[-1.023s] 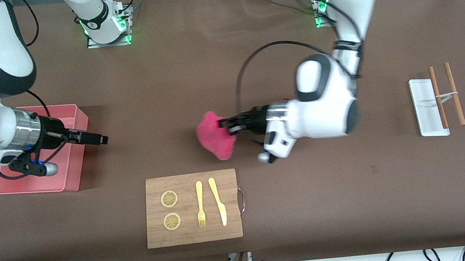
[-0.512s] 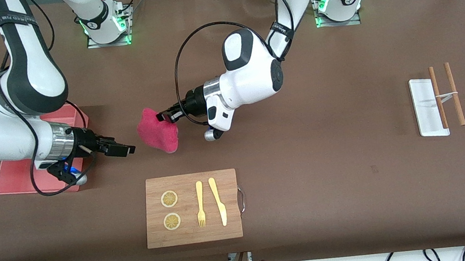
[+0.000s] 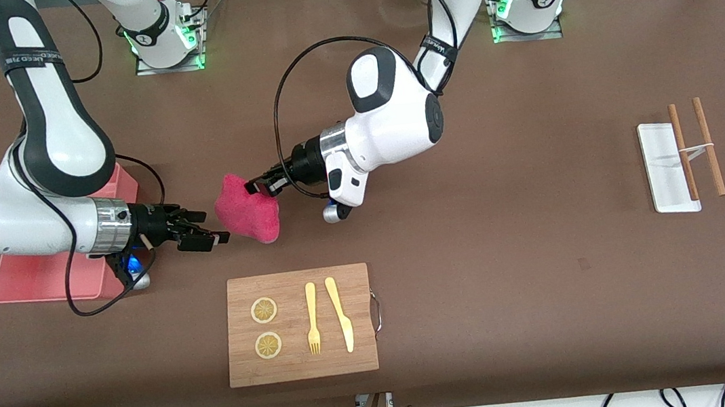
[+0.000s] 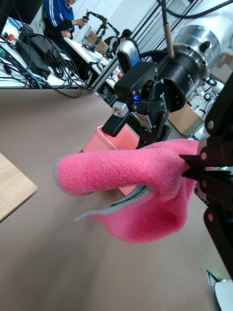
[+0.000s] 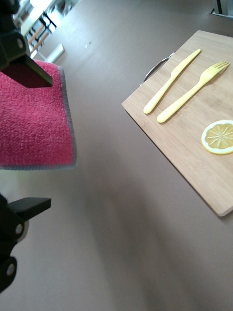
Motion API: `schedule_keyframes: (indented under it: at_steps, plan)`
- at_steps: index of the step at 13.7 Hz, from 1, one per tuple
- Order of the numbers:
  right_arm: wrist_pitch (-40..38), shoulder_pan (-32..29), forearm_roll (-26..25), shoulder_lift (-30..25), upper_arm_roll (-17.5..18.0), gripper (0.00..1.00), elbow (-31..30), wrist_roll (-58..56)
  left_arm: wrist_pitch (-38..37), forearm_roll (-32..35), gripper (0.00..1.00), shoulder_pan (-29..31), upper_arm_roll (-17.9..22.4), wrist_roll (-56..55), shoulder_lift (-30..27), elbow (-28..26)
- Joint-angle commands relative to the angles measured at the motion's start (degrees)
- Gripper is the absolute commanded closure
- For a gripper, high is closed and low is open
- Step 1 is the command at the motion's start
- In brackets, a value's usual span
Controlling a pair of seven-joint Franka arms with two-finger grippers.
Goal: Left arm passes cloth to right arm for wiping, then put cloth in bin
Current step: 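Grasp the cloth edge with the right gripper from the left gripper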
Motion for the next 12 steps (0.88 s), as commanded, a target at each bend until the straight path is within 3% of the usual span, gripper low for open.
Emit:
schedule_keyframes:
  at_steps: [1,4,8,9,10,11,12]
  plan:
    - [0.6,-0.4,2.9,-1.3,0.2,0.00,-3.0,3.1,0.4,-1.6,1.00,-0.2,0.6,-0.4,0.8,1.5]
    - [0.6,-0.5,8.9,-1.8,0.2,0.00,-6.7,4.0,0.4,-1.6,1.00,-0.1,0.6,-0.4,0.8,1.5]
    - [0.6,-0.5,12.6,-2.0,0.2,0.01,-9.6,4.1,0.4,-1.6,1.00,0.1,0.6,-0.4,0.8,1.5]
    - [0.5,-0.5,12.8,-2.2,0.2,0.11,-9.9,4.2,0.3,-1.6,1.00,0.1,0.6,-0.7,0.5,1.4]
    - [0.1,-0.5,12.9,-2.2,0.2,0.33,-9.9,4.7,0.2,-1.6,1.00,0.2,0.6,-0.8,0.3,1.4]
    - [0.0,-0.5,12.9,-2.2,0.3,0.46,-9.8,6.3,0.2,-1.6,1.00,0.2,0.6,-0.8,0.3,1.4]
    - [0.0,-0.5,12.9,-2.3,0.4,0.48,-9.7,8.4,0.2,-1.6,1.00,0.2,0.6,-0.7,0.3,1.4]
